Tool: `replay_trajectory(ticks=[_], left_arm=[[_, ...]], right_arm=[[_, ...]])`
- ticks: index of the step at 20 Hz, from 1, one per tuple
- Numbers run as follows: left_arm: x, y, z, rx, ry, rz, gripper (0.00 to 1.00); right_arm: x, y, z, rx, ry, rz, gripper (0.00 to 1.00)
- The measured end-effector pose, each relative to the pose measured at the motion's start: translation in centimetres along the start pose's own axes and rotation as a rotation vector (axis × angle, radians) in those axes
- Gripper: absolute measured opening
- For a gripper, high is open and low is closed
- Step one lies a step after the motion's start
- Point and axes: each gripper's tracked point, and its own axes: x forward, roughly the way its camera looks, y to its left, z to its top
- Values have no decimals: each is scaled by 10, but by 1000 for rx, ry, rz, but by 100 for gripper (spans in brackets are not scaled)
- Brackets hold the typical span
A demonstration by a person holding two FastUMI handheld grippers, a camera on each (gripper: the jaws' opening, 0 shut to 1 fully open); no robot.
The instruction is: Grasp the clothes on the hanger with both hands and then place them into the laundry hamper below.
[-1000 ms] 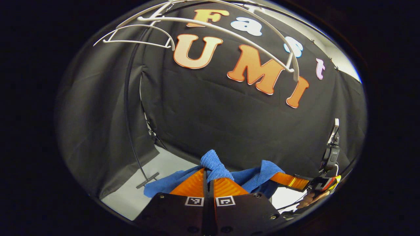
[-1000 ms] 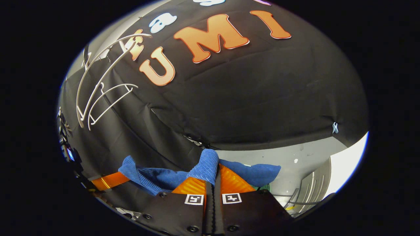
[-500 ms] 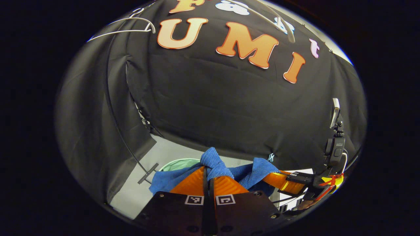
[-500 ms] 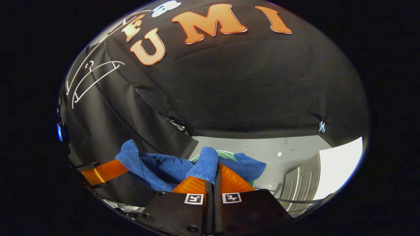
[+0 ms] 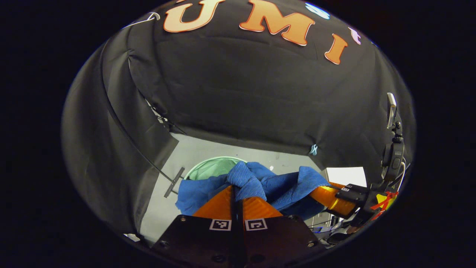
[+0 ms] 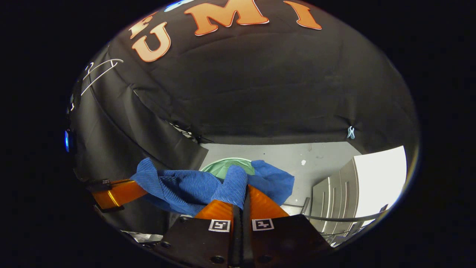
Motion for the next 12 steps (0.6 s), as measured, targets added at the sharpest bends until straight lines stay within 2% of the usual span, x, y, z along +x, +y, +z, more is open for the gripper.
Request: replay_trajectory(ticks=[3,5,6,7,8,10,11,12], left_arm=[[6,9,-6,5,35,7,1],[8,11,-2,9,58,22,2],[9,13,-1,9,70,26,5],[10,14,0,6,83,28,5],[10,14,0,-1,98,27,6],[6,13,-6,-8,136,24,9],[6,15,-9,-7,151,23,10],[5,16,-10,-7,165,23,5]], right_arm=[[7,4,-8,26,23,-14,10],[10,8,-17,30,53,-10,16],[13,9,-21,29,63,-15,12],[14,11,-23,31,72,-17,33],[16,14,-24,36,81,-15,35],[21,19,-32,44,98,-16,35],[24,23,-34,48,102,-15,23],[26,27,-35,52,114,-15,35]])
